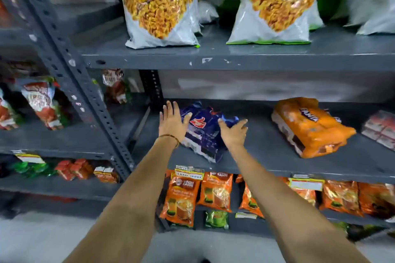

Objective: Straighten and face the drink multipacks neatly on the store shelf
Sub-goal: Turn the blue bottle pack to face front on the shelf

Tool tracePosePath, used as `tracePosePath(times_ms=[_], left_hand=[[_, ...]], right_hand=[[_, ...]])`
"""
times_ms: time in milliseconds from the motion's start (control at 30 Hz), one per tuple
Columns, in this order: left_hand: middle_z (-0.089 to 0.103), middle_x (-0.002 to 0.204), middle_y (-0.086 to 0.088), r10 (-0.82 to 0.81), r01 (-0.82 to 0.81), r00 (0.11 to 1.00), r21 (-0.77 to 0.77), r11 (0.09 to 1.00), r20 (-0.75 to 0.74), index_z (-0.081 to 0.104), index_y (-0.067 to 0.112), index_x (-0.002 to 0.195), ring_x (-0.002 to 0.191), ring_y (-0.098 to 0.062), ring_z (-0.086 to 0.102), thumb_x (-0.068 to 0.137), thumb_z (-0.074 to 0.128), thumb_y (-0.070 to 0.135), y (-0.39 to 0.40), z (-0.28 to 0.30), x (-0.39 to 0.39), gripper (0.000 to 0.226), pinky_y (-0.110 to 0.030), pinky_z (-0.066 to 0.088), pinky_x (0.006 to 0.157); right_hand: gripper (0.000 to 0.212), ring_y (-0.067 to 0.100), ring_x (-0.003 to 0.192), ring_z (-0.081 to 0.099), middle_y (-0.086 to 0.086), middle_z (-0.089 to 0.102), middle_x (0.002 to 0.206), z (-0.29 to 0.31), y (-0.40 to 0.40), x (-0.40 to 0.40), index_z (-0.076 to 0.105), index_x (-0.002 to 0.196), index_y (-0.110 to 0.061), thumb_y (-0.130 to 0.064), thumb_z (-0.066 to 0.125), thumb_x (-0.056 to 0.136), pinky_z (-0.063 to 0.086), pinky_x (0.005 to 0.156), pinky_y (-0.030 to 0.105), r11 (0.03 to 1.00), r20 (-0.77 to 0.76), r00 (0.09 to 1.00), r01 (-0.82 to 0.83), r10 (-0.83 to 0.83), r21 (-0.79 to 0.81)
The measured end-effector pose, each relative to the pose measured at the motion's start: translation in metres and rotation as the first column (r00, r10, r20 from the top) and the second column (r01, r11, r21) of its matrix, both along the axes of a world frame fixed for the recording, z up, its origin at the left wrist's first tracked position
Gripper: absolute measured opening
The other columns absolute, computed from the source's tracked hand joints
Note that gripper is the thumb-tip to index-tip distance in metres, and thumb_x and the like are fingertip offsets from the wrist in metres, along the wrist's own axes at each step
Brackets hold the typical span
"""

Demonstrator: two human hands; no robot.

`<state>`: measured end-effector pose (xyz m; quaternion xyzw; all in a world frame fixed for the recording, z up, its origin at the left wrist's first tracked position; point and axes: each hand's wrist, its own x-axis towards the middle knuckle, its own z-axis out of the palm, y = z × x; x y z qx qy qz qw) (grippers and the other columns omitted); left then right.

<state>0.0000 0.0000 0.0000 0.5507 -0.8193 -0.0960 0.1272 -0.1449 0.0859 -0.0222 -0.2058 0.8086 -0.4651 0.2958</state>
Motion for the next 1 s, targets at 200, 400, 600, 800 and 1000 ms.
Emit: tracePosePath(times_ms=[200, 400, 600, 800, 1000], left_hand=[[0.024, 0.155, -0.020, 0.144, -0.089, 0.967, 0.250, 0.964, -0.211, 0.021, 0.002, 0.148, 0.141, -0.034, 0.029, 0.088, 0.048, 0.056, -0.070, 0.008, -0.024, 0.085, -0.043, 0.029, 0.114], [0.047, 0.143, -0.018, 0.188, -0.024, 0.966, 0.658, 0.753, -0.179, 0.043, 0.003, 0.138, 0.128, -0.034, 0.049, 0.075, 0.054, 0.069, -0.103, -0.007, -0.038, 0.092, -0.038, 0.041, 0.105], [0.059, 0.129, -0.019, 0.210, -0.019, 0.945, 0.603, 0.797, -0.249, 0.057, 0.002, 0.125, 0.115, -0.035, 0.058, 0.075, 0.060, 0.063, -0.106, -0.016, -0.032, 0.079, -0.035, 0.047, 0.094], [0.068, 0.112, -0.015, 0.245, 0.084, 0.757, 0.462, 0.883, -0.606, 0.067, 0.002, 0.107, 0.103, -0.029, 0.063, 0.080, 0.069, 0.041, -0.090, -0.016, 0.002, 0.047, -0.026, 0.044, 0.079], [0.059, 0.126, -0.025, 0.228, 0.259, 0.585, 0.446, 0.857, -0.778, 0.053, -0.009, 0.121, 0.101, -0.022, 0.058, 0.074, 0.071, -0.009, -0.067, -0.024, 0.039, 0.051, -0.026, 0.049, 0.085]], right_hand=[[0.124, 0.030, 0.131, 0.045, 0.015, 0.038, 0.148, -0.014, -0.050, -0.030, 0.024, 0.147, -0.005, -0.058, 0.082, 0.052, 0.042, 0.105, 0.043, 0.986, 0.392, 0.907, 0.168, -0.151, -0.007], [0.053, 0.025, 0.080, 0.061, 0.009, 0.066, 0.097, -0.009, -0.052, -0.043, 0.057, 0.117, -0.007, -0.031, 0.078, 0.076, 0.052, 0.083, 0.044, 0.983, 0.491, 0.852, 0.166, -0.183, 0.079], [0.040, 0.030, 0.105, 0.064, 0.012, 0.065, 0.118, -0.006, -0.055, -0.032, 0.057, 0.113, -0.008, -0.024, 0.072, 0.080, 0.053, 0.093, 0.042, 0.968, 0.351, 0.902, 0.244, -0.250, 0.061], [0.049, 0.027, 0.103, 0.062, 0.012, 0.063, 0.116, 0.024, -0.050, -0.019, 0.053, 0.125, -0.003, -0.018, 0.070, 0.081, 0.050, 0.091, 0.035, 0.981, -0.022, 0.991, 0.126, -0.131, -0.148], [0.051, 0.019, 0.099, 0.059, 0.003, 0.061, 0.107, 0.015, -0.030, 0.003, 0.048, 0.123, -0.004, 0.006, 0.069, 0.078, 0.051, 0.089, 0.033, 0.932, -0.162, 0.987, -0.040, -0.020, -0.360]])
